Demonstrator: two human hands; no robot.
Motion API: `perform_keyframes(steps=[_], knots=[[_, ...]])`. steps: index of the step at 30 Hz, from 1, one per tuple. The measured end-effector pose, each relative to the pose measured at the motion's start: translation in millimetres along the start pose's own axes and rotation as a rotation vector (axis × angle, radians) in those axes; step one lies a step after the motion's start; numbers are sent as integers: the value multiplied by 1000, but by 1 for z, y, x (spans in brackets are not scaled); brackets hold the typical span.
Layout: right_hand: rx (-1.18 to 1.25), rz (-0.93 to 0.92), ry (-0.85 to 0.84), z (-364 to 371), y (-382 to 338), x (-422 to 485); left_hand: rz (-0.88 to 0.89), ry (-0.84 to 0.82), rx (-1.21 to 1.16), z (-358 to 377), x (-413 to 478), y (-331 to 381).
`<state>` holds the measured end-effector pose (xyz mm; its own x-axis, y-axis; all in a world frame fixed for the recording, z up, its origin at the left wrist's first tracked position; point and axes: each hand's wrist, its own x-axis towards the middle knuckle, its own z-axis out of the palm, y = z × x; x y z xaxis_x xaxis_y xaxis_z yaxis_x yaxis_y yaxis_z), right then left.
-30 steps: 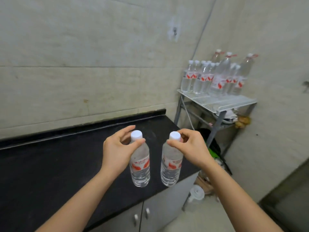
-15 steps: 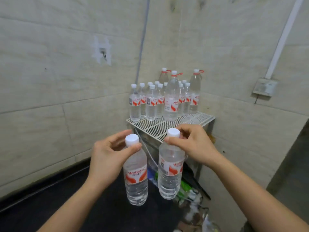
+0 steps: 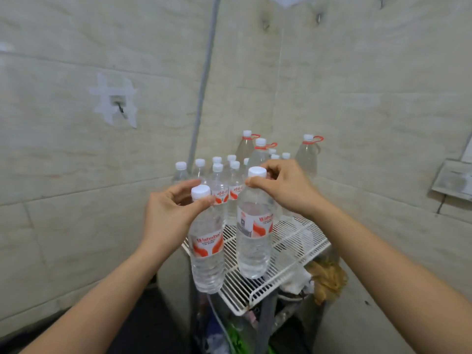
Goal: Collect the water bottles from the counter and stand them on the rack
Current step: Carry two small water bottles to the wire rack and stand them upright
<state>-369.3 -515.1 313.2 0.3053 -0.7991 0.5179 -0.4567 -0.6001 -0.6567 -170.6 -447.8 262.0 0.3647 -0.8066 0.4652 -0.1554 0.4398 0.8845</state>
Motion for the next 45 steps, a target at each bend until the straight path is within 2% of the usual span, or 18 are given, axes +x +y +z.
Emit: perform_keyframes(steps=[11,17,23,28,34,39,42,45], knots=[[-9,-163,-342,24,94,98,14,243,147,62,69,-51],[-13,-206,-433,40,111,125,-16,184,279,66,91,-74],[-82,-280,-462,49,117,142,-42,156,300,63,104,-83],[-167,-276,-477,50,124,147,-75,46,369,60,117,-84],[-557,-291,-469,55,105,148,-63,57,392,58,118,-87],[-821,-372,-347,61,89,143,-57,32,377,59,118,-85],[-843,-385,-350,63,86,144,-56,42,362,60,118,-87],[-813,-366,-435,63,88,149,-69,53,360,57,119,-88]])
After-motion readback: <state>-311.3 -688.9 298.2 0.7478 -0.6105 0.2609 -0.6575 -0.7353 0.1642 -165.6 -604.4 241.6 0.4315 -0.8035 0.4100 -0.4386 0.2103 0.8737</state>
